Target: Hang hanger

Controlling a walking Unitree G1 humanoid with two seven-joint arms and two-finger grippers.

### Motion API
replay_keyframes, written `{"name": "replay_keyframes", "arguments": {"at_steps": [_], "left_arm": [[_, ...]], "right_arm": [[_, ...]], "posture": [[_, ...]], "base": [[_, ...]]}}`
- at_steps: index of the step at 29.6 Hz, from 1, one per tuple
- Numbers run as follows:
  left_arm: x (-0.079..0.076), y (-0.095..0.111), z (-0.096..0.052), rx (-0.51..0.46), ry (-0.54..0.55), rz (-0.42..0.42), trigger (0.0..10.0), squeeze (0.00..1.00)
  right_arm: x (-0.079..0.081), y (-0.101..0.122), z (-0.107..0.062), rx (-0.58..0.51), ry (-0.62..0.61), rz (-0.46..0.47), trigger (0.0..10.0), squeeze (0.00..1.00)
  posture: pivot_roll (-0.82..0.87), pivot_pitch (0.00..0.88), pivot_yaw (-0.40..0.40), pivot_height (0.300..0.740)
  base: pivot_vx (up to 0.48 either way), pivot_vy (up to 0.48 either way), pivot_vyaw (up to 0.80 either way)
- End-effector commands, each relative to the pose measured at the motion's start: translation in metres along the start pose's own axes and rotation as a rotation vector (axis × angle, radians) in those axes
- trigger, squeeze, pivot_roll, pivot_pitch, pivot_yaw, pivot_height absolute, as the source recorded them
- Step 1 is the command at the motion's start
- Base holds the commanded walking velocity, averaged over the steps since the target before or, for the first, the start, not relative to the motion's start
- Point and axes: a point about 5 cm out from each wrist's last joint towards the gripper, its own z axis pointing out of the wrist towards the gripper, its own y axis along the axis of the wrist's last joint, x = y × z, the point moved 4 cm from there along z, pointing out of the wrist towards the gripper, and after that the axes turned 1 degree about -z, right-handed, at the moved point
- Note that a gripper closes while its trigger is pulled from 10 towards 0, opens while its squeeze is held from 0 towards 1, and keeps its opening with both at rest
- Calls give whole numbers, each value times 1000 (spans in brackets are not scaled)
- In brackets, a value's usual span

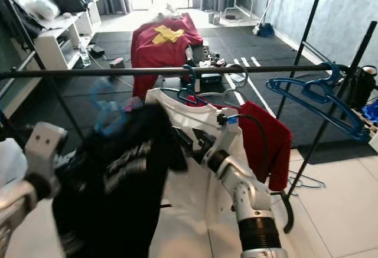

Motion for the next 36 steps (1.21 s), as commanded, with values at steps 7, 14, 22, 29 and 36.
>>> {"name": "replay_keyframes", "arguments": {"at_steps": [7, 14, 22, 29, 36], "left_arm": [[5, 1, 24, -2, 166, -120, 10000, 0], [16, -2, 30, 54, 234, -108, 10000, 0], [50, -15, 48, 162, 465, -130, 10000, 0], [55, -11, 62, 111, 501, -137, 10000, 0], [39, -13, 73, 113, 415, -109, 10000, 1000]], "right_arm": [[-1, -1, 1, 5, -9, 4, 10000, 0], [-1, -1, 1, 2, -12, 4, 10000, 0], [3, -2, 4, 4, -6, 2, 10000, 0], [4, -2, 4, 0, -10, 3, 10000, 0], [7, -3, 5, -4, -6, 12, 10000, 0]], "posture": [[-74, 0, -10, 740], [-74, 0, -8, 740], [-80, 0, -10, 740], [-107, 0, 8, 740], [-117, 0, 14, 740]], "base": [[0, 0, 0], [0, 0, 0], [0, 0, 0], [0, 0, 0], [0, 0, 0]]}}
